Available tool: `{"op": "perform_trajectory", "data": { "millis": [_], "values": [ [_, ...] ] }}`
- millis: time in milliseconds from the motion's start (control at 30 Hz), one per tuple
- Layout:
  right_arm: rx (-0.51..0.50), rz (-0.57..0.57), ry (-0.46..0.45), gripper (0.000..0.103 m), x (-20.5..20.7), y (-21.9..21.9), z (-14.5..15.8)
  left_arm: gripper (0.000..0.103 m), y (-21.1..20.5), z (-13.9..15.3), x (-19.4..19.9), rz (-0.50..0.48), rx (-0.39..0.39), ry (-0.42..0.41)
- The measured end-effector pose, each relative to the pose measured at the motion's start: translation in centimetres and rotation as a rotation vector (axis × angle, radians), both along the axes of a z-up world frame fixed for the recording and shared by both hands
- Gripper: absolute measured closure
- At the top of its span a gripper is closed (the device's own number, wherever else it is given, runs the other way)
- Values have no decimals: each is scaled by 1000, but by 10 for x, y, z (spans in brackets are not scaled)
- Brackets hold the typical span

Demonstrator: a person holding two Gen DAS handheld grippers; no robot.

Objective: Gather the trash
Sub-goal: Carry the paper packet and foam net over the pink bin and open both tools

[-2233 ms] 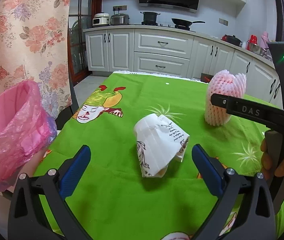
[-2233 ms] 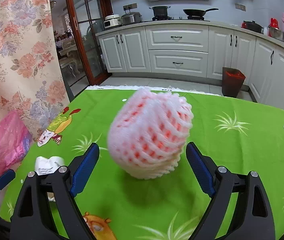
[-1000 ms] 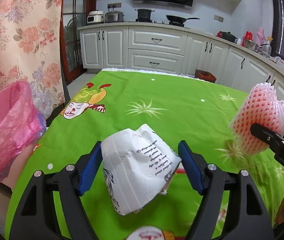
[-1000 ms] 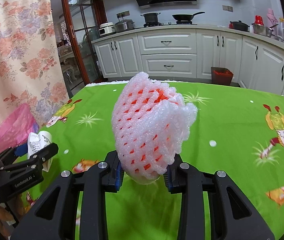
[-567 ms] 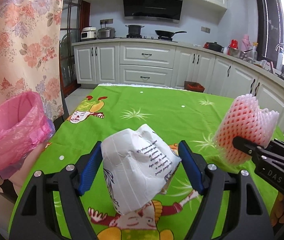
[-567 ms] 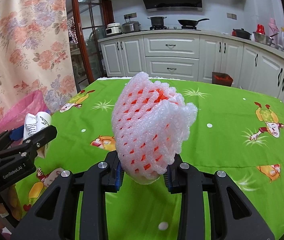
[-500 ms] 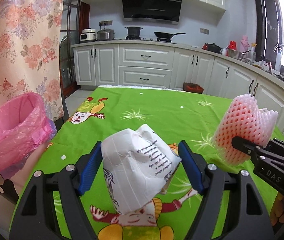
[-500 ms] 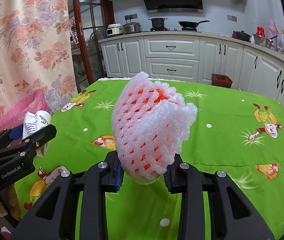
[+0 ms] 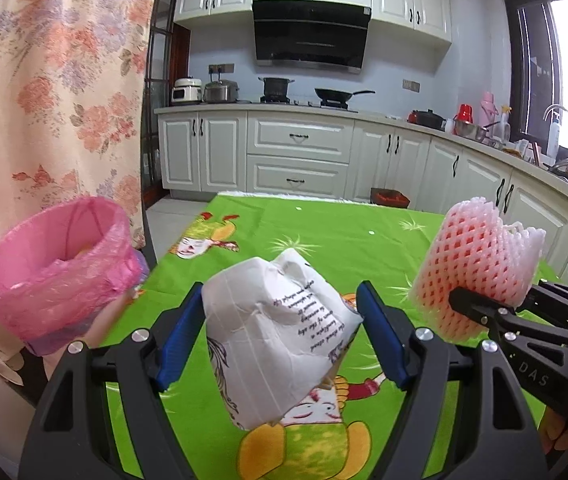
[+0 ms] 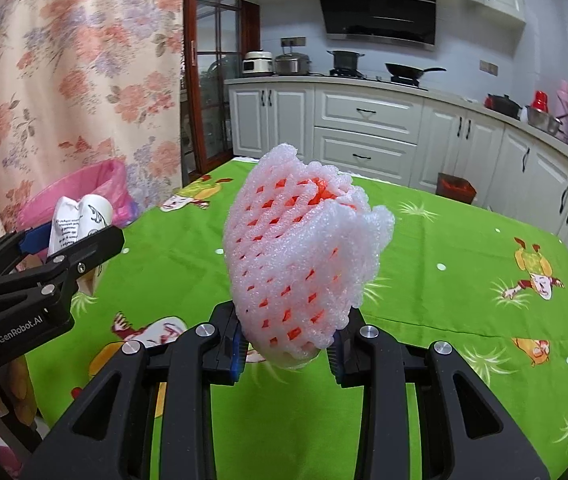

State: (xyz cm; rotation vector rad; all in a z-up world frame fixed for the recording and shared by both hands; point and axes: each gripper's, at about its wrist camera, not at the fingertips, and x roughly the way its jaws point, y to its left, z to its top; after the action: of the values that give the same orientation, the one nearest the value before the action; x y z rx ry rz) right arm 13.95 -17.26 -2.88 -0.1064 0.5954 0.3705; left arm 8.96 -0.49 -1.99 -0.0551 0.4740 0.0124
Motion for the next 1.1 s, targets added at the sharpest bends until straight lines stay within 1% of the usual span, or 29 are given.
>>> {"op": "perform_trajectory", "data": {
  "millis": [233, 433, 767, 900, 1100],
  "values": [
    [-10, 58, -16, 71, -8, 26, 7, 29, 19, 9, -21, 7, 39, -44],
    [15, 128, -22, 71, -13, 52, 9, 29, 45, 12, -28, 38, 49, -53],
    [27, 255, 8, 71, -12, 104, 8, 29, 108, 8, -37, 120, 25, -41],
    [39, 302, 5, 71, -7, 125, 13, 29, 126, 14, -45, 149, 56, -57],
    [65, 377, -6, 71, 7, 160, 24, 29, 161, 27, -47, 211, 70, -68]
  ]
}}
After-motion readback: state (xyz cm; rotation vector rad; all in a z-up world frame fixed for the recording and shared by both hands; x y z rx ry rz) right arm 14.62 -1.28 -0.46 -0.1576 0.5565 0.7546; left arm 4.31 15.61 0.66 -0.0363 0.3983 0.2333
